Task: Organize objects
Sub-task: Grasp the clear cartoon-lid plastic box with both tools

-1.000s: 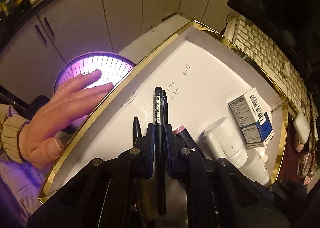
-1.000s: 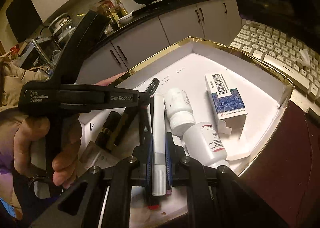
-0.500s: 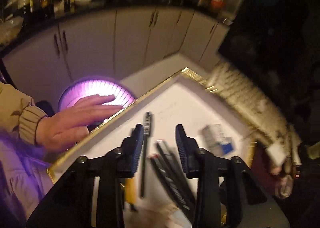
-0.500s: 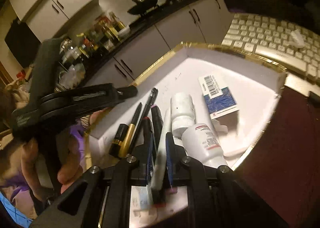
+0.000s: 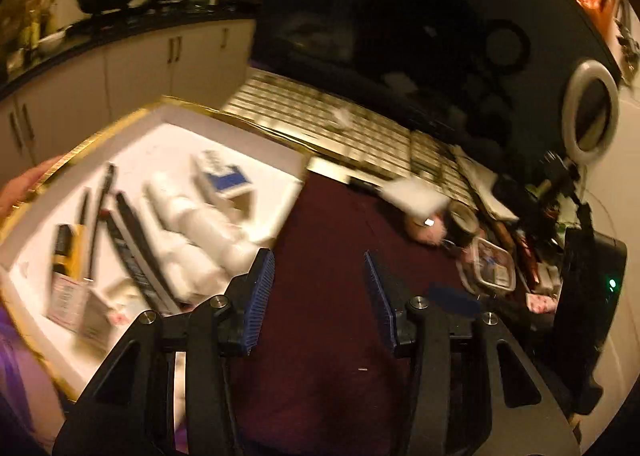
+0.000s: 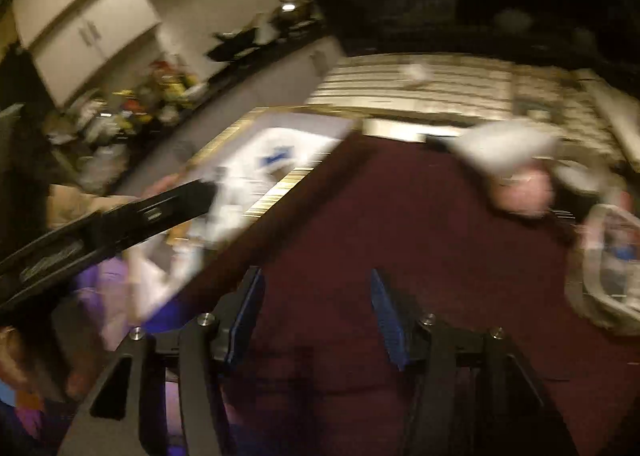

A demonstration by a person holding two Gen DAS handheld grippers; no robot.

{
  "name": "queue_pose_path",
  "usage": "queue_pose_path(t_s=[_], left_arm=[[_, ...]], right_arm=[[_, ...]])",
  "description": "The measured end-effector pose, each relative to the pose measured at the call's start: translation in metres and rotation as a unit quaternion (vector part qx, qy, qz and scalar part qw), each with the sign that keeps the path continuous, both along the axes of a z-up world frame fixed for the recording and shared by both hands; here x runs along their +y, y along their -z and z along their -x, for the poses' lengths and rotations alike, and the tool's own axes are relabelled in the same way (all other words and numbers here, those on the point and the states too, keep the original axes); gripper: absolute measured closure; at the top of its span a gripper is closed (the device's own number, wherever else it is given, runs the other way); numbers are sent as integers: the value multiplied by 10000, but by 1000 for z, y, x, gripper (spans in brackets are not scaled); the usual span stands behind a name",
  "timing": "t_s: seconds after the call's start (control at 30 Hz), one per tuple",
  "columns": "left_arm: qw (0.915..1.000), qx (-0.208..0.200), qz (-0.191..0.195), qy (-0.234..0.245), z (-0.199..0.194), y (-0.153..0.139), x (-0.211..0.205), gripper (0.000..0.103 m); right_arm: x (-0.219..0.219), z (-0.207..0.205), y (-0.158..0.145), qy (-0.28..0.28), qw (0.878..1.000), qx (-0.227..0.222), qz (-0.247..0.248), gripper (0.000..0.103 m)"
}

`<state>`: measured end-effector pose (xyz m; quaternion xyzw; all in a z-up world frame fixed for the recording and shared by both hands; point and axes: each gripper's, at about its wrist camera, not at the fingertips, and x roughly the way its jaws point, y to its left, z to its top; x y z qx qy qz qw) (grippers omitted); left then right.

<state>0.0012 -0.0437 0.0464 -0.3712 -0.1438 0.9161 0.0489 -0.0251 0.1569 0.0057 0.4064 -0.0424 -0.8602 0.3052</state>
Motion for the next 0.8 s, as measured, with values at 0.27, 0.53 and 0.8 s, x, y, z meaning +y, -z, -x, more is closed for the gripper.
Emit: queue_pose_path(t_s=[0.27, 0.53, 0.8], left_arm=[[9944, -453, -317, 903, 33, 16, 69, 57], [9785, -1123, -749, 1558, 77, 39, 132, 57], [9689, -1404, -972, 1793, 108, 53, 167, 57]], right_arm=[[100, 9, -10, 1416, 9896, 157, 216, 48], [167, 23, 5, 2729, 9619, -53, 128, 46], [193, 36, 18, 2812, 9568, -470, 577, 46]])
